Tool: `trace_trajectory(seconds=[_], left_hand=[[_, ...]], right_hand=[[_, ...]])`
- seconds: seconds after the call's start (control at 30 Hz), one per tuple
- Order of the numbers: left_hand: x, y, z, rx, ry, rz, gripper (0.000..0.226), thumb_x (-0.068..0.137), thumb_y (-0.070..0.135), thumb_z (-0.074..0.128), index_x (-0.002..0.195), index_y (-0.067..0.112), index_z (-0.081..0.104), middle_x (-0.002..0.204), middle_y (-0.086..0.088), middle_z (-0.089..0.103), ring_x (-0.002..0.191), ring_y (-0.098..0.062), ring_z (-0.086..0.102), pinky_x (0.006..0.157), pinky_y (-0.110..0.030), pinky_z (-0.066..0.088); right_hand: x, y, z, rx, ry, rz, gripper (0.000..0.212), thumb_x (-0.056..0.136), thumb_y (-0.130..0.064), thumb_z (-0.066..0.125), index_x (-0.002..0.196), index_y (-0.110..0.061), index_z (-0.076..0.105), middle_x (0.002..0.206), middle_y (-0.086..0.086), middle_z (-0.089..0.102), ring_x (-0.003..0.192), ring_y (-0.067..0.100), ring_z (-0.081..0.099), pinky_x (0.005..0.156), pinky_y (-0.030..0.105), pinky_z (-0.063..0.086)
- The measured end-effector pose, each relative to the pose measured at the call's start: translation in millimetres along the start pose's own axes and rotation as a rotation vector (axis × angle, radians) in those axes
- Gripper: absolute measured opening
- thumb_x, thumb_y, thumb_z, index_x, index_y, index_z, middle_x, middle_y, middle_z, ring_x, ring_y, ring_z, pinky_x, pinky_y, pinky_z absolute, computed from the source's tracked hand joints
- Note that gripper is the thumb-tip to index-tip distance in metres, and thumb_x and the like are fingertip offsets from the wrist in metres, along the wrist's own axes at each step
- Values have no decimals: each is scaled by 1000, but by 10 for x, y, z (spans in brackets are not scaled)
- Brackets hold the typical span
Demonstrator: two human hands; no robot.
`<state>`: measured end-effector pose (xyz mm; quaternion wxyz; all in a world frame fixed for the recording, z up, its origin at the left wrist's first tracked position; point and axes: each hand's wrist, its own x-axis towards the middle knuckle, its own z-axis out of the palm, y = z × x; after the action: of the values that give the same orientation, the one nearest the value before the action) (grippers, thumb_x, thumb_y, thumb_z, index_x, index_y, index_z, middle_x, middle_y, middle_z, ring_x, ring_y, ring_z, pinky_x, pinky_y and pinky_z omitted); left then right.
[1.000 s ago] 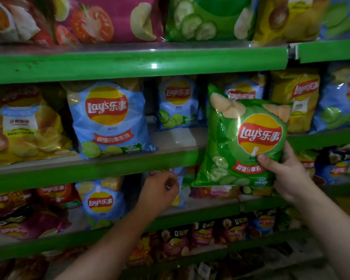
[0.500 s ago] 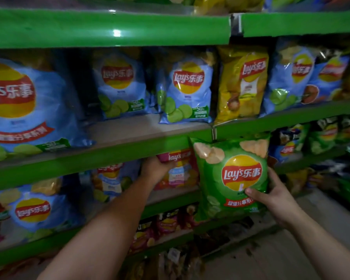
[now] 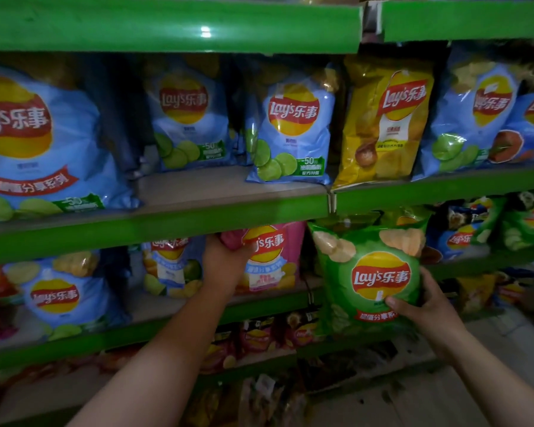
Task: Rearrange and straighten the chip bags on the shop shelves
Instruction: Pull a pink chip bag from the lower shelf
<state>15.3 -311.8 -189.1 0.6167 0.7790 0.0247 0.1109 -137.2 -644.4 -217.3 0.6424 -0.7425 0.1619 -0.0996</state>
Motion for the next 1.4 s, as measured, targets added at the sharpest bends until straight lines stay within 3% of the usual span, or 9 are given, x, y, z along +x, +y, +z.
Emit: trace_trajectory(seconds=[0.07,0.23,0.57,0.8,1.0,1.17,1.27,1.33,1.4], left_hand=[[-52,56,-113,-61,-34,-1,59,70,14,85,120,12,56,116,-5,67,111,-26,63,96,-43,50],[-201,81,-405,-105,-90,-29,64,65,17,89,119,17,56,112,0,70,100,-18,68,87,-42,56],[-470,-97,-1179,-62,-147,-111,58,70,8,84,119,16,54,101,0,75,91,-19,73,74,-31,59],[-621,-147,-1548,-110,-143,-100,63,63,16,83,119,18,54,104,0,75,93,-14,72,68,-21,57],[-627,-13,-1732,-65,-87,-61,60,66,17,85,118,21,56,101,9,76,89,-10,73,66,-20,58],[-613,276,-1820,-16,-62,33,49,69,13,85,107,28,57,92,16,75,76,-2,71,57,-13,52],[-571,544,-1831,-37,-67,93,52,68,10,86,109,27,58,92,13,76,78,-6,73,58,-15,53],[-540,748,-1830,-73,-65,123,55,63,14,89,107,28,58,91,15,76,76,-5,73,56,-15,54],[-515,956,-1850,-132,-75,140,65,51,28,93,106,33,58,93,14,76,77,-7,73,57,-18,55]], right_hand=[[43,56,42,29,37,-10,76,67,-11,83,130,-37,49,120,2,65,110,25,62,93,49,53],[139,44,300,97,106,-55,63,79,0,75,128,-30,48,108,-9,64,84,-2,66,55,9,52],[525,-102,1226,108,-85,-83,80,81,-4,77,145,-28,35,118,-8,61,101,4,61,70,18,54],[804,-27,1799,27,-197,-15,87,82,-11,77,151,-28,27,128,1,53,115,24,53,94,44,49],[822,-26,1933,-137,-12,-8,91,80,-13,80,153,-16,26,141,17,53,128,40,50,103,58,44],[257,-328,1999,-383,285,-401,47,81,-12,77,123,-3,57,114,18,57,107,32,57,86,31,48],[-198,-726,2032,-259,36,-554,31,87,-37,70,114,-26,58,114,-2,58,101,2,55,79,2,40],[-424,-1060,2058,-79,-347,-394,59,74,-70,64,125,-48,44,127,-23,56,114,-9,54,90,10,43],[-550,-1343,2126,-3,-508,-366,91,58,-78,71,135,-54,27,124,-37,57,113,-14,56,87,8,46]])
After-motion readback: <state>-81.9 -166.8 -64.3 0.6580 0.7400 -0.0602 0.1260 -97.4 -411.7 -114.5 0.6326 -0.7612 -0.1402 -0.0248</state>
